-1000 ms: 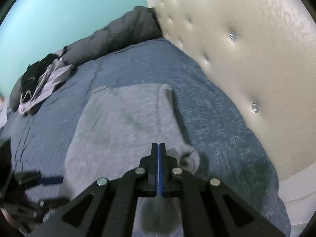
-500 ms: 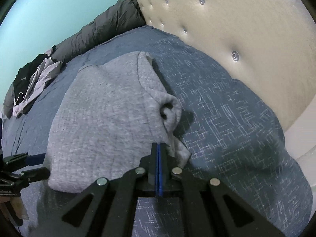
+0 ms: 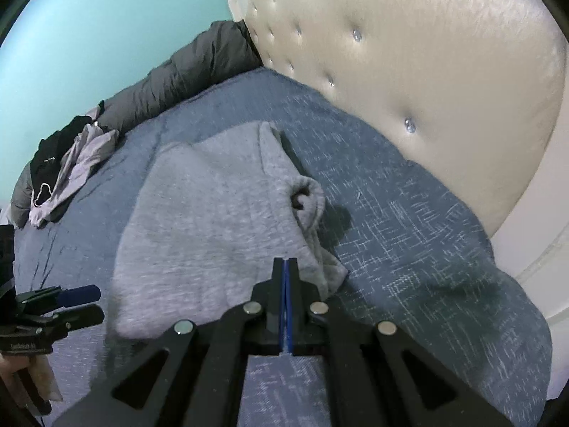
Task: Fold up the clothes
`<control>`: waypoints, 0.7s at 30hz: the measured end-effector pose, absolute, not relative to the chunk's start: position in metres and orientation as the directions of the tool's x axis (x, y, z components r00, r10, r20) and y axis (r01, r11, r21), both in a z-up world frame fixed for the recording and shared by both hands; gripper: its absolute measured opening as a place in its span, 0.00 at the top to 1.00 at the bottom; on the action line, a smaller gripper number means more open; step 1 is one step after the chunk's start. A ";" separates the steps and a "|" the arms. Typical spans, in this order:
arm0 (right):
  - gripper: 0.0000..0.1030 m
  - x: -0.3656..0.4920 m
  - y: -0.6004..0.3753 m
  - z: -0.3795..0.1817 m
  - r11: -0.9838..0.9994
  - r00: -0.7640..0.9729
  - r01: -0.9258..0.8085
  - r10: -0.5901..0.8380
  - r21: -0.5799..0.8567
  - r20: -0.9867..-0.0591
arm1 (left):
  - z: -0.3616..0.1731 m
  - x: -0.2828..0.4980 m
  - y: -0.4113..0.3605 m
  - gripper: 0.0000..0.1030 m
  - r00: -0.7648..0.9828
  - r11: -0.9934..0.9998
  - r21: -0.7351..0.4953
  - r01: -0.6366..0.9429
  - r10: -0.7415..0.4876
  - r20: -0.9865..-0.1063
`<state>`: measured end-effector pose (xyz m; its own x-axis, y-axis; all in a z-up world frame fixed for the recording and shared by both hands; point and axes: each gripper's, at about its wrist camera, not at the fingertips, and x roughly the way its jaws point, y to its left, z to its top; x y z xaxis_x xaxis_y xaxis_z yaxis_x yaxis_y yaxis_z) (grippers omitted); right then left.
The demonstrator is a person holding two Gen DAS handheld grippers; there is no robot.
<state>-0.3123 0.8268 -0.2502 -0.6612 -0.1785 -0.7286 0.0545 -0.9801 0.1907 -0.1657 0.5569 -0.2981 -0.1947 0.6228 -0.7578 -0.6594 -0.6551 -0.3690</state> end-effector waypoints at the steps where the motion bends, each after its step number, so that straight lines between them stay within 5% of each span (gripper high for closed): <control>1: 1.00 -0.308 0.826 -0.247 -0.979 -0.667 0.053 -0.182 0.197 -0.723 | -0.293 -0.164 0.555 0.44 -0.200 -0.655 -0.368 -0.660 0.625 -0.755; 21: 1.00 -0.228 0.782 -0.164 -0.971 -0.763 0.035 -0.180 0.238 -0.621 | -0.193 -0.113 0.503 0.41 -0.274 -0.620 -0.330 -0.712 0.678 -0.682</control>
